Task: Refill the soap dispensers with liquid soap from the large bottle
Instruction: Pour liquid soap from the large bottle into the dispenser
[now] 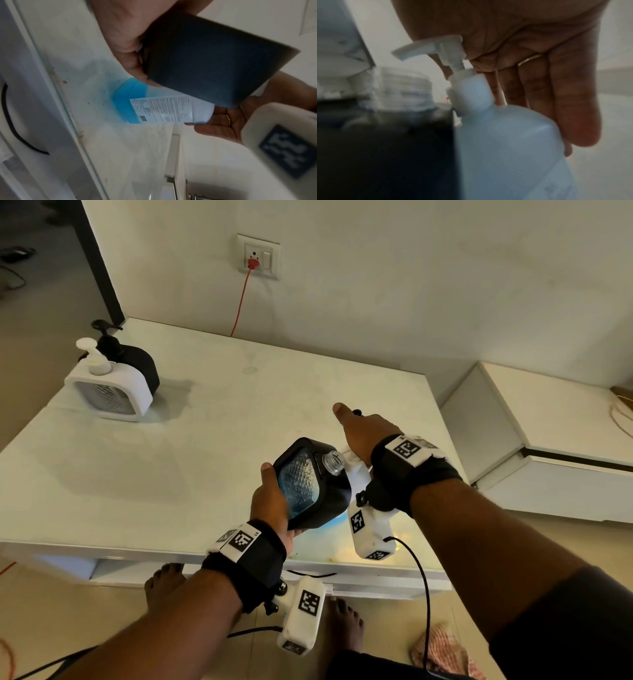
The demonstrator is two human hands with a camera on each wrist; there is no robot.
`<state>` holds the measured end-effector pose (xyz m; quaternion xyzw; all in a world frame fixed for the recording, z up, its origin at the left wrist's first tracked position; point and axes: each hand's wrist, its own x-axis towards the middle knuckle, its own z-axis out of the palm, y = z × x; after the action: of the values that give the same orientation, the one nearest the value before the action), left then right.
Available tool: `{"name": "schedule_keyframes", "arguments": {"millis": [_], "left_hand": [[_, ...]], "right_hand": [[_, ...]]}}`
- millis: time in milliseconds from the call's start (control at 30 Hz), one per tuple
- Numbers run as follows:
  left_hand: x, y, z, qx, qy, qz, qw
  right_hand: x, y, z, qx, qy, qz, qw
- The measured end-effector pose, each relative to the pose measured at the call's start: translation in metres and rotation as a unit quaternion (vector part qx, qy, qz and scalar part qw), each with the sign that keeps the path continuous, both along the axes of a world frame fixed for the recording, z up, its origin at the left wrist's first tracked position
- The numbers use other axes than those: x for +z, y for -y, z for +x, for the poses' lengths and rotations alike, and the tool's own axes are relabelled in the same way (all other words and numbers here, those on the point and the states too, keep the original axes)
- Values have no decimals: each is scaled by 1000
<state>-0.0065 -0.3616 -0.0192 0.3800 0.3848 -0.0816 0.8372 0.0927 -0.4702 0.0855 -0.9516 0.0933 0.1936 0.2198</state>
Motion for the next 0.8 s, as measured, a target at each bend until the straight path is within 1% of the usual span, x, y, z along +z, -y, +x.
{"name": "schedule_keyframes", "arguments": {"millis": [67, 133, 233, 467, 600, 700, 800], "left_hand": [[0, -1, 1, 4, 1, -1, 1000], [1, 0, 2, 5, 1, -4, 1000], [3, 2, 1, 7, 2, -6, 1000], [-1, -2, 2, -1, -5, 2, 1000], [-2, -1, 2, -3, -3, 0, 1000], [-3, -1, 1, -3, 1, -1, 1000], [-2, -2, 1, 3, 1, -3, 1000]], "right_hand": [[7, -1, 0, 4, -27, 36, 999], [11, 0, 0, 12, -35, 46, 998], [8, -1, -1, 26, -23, 22, 999], [-12, -2, 7, 7, 18, -34, 999], [-19, 0, 7, 4, 35, -29, 999], [-15, 0, 7, -15, 26, -18, 999], [-5, -2, 8, 16, -11, -6, 1000]]}}
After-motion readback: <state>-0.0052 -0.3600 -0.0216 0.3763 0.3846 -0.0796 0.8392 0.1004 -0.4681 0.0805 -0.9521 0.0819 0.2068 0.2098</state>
